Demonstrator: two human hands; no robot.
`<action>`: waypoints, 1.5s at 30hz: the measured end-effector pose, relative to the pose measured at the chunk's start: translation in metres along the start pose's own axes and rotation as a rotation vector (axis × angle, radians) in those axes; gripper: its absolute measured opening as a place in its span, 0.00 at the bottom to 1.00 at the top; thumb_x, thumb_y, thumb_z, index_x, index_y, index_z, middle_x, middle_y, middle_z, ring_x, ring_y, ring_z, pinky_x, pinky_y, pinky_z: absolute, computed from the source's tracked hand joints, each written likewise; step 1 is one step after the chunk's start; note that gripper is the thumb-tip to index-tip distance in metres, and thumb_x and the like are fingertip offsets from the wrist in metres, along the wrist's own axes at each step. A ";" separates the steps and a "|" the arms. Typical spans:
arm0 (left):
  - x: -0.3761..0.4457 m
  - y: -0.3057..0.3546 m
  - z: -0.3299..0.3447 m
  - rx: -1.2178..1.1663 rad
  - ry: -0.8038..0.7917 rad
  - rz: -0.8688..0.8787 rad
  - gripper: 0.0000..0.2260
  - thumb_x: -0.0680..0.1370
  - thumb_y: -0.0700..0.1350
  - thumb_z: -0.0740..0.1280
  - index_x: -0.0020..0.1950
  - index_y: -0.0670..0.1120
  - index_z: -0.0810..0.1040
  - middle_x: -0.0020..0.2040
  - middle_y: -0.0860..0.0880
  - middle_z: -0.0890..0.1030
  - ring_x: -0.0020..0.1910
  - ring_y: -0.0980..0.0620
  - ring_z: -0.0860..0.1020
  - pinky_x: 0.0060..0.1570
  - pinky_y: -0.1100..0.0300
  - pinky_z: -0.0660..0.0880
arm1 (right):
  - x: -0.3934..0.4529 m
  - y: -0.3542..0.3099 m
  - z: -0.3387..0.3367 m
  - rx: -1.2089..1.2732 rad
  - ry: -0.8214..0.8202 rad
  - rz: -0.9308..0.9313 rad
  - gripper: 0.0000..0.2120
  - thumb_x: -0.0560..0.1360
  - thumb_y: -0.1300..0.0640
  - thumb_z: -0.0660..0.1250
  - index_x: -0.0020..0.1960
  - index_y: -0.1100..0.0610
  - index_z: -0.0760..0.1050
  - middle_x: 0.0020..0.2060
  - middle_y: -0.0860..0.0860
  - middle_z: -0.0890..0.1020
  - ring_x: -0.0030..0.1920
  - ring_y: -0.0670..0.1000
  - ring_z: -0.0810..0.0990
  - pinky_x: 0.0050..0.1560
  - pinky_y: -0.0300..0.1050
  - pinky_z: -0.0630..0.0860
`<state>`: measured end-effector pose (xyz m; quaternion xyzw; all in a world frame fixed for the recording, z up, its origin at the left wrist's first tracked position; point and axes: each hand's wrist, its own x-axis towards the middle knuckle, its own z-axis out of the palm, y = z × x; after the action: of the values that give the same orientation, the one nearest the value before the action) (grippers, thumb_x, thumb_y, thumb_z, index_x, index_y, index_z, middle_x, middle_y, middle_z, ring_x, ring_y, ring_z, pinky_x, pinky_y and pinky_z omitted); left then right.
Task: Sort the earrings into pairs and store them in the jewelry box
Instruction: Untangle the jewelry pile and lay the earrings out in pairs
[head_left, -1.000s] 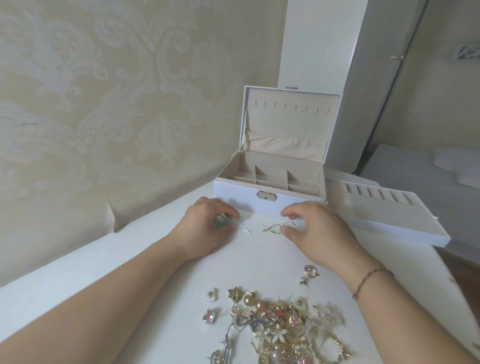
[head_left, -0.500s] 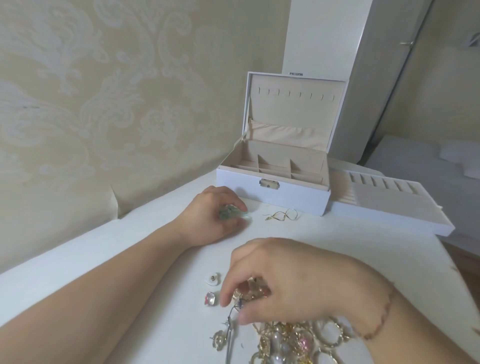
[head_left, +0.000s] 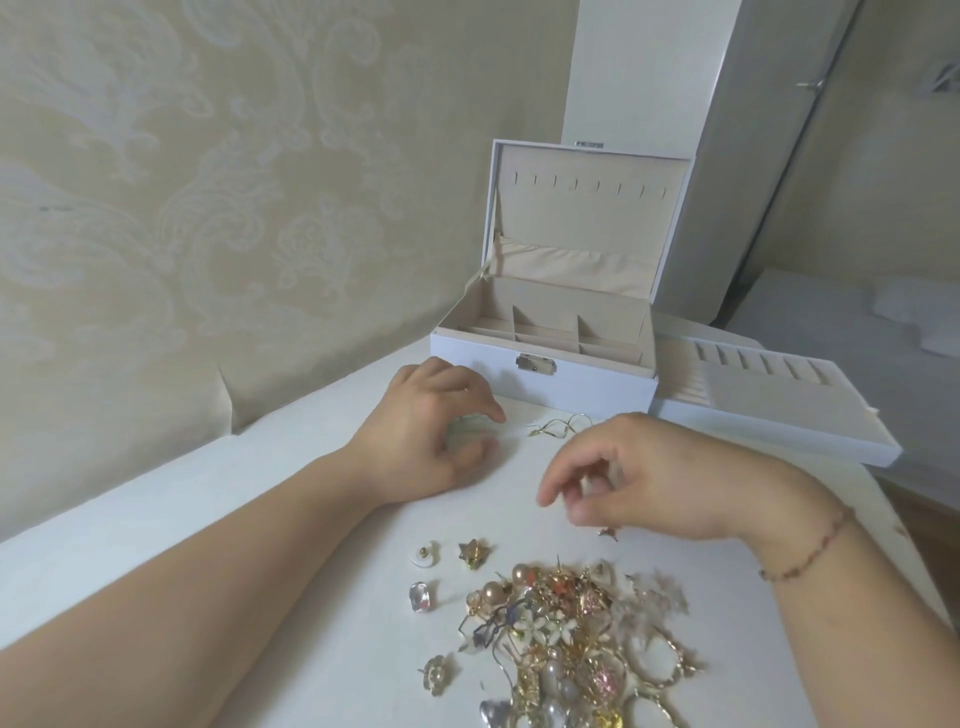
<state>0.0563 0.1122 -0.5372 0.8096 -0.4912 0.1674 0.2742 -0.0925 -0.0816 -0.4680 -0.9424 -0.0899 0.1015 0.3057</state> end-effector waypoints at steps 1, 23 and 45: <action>0.000 0.004 0.000 0.018 -0.006 0.047 0.12 0.70 0.53 0.68 0.52 0.56 0.81 0.51 0.60 0.77 0.52 0.52 0.74 0.55 0.48 0.70 | -0.001 0.005 -0.002 -0.024 -0.019 0.058 0.09 0.72 0.58 0.73 0.48 0.44 0.82 0.41 0.43 0.82 0.32 0.40 0.73 0.41 0.42 0.75; -0.002 0.047 -0.004 -0.110 -0.358 0.318 0.23 0.68 0.66 0.68 0.56 0.53 0.81 0.59 0.55 0.76 0.59 0.53 0.72 0.59 0.48 0.68 | -0.010 -0.015 0.005 -0.162 -0.257 0.051 0.06 0.68 0.53 0.76 0.44 0.44 0.82 0.32 0.42 0.74 0.30 0.39 0.70 0.33 0.33 0.67; 0.000 0.017 0.008 0.230 0.150 -0.323 0.11 0.70 0.51 0.66 0.52 0.56 0.79 0.54 0.59 0.77 0.54 0.49 0.72 0.53 0.55 0.63 | 0.038 0.046 0.013 0.189 0.800 0.271 0.07 0.68 0.55 0.76 0.34 0.45 0.82 0.31 0.42 0.83 0.32 0.39 0.79 0.39 0.42 0.77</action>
<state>0.0409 0.1014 -0.5388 0.8891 -0.3109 0.2360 0.2389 -0.0539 -0.1020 -0.5105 -0.8786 0.1700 -0.2248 0.3855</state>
